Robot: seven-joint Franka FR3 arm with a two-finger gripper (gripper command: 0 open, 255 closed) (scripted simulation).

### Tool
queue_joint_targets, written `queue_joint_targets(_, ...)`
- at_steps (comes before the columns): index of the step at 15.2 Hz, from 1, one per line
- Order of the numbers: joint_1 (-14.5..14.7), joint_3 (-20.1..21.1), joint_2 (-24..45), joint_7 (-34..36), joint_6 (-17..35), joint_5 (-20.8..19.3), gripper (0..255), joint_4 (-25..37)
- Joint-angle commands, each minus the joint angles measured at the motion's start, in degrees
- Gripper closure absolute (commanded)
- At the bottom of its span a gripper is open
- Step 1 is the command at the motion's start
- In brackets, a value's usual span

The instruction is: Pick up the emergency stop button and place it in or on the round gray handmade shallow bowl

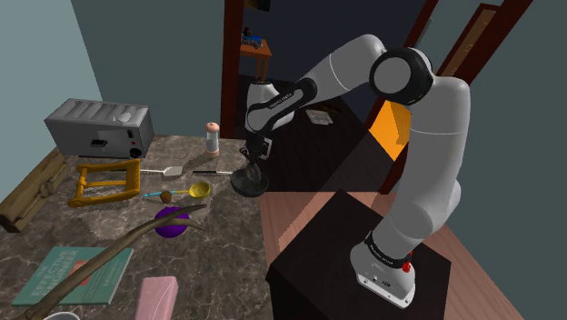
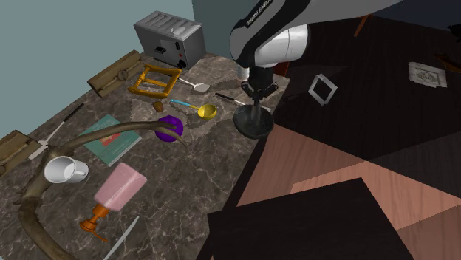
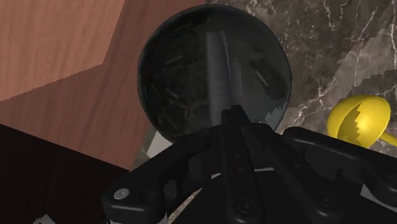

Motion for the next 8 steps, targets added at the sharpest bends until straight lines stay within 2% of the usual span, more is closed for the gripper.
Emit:
queue_joint_targets(1,0.0,0.0,0.0,0.0,0.0,0.0,255,0.0)
queue_joint_targets(2,0.0,0.0,0.0,0.0,0.0,0.0,0,0.0)
queue_joint_targets(3,-1.1,0.7,-4.0,-1.1,9.0,0.9,0,-8.1)
queue_joint_targets(4,-1.5,1.0,-5.1,-1.5,12.0,1.2,0,-10.5)
queue_joint_targets(8,-0.9,0.4,-2.3,-0.9,14.4,0.3,0,-10.2)
